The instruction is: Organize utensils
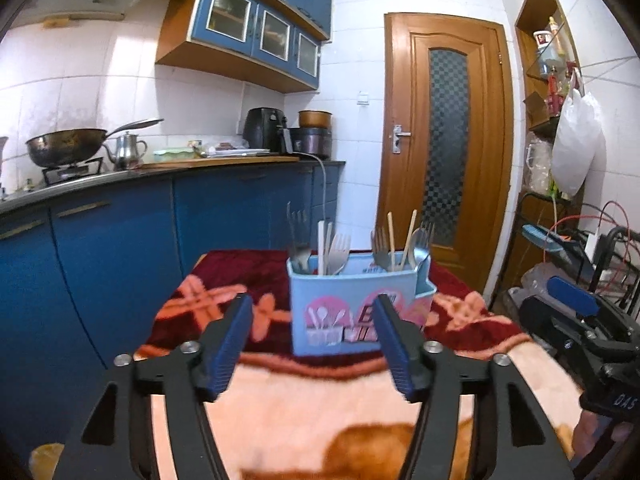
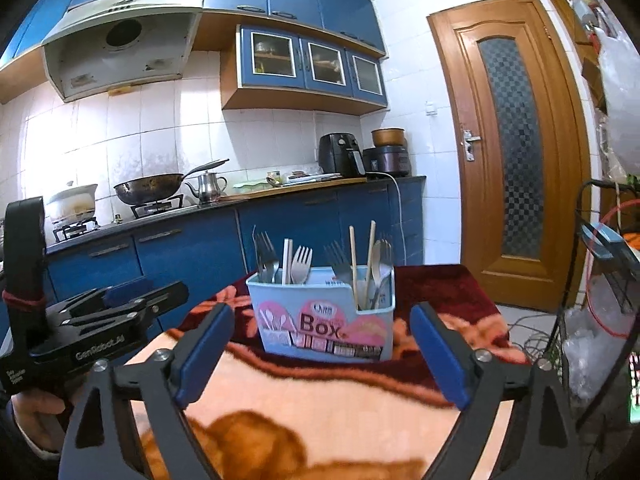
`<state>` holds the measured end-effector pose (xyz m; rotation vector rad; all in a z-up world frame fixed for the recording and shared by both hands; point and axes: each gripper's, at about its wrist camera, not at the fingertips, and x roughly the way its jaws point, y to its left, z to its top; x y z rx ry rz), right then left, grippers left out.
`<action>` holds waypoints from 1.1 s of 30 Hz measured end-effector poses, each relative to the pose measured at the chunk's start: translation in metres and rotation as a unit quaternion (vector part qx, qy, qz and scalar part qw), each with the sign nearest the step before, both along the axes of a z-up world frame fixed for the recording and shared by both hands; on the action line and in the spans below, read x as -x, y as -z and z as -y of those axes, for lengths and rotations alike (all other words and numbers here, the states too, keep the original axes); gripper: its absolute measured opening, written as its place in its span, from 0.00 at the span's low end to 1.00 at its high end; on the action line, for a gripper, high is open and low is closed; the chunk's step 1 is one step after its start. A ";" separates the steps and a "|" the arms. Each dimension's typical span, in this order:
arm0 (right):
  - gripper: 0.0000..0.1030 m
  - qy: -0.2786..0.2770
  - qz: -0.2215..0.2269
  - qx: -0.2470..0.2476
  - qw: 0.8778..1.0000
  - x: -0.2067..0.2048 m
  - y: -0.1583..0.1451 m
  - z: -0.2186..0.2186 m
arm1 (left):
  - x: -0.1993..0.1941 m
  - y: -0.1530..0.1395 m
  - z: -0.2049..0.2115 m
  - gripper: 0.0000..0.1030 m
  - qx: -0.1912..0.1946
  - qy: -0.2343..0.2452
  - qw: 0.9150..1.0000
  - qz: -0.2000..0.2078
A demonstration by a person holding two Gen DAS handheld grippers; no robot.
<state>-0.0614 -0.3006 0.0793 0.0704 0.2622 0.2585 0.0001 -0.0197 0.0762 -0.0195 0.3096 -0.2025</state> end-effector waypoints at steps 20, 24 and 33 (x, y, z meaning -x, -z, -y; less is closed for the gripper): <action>1.00 0.069 -0.002 0.025 0.997 0.015 0.072 0.016 | 0.014 0.078 -0.008 0.71 0.010 -0.036 0.999 -0.015; 1.00 0.069 -0.010 0.013 0.997 0.013 0.075 0.021 | 0.008 0.081 -0.011 0.71 0.023 -0.039 0.999 -0.030; 1.00 0.069 -0.012 0.009 0.997 0.015 0.078 0.021 | 0.009 0.086 -0.012 0.71 0.027 -0.043 0.998 -0.035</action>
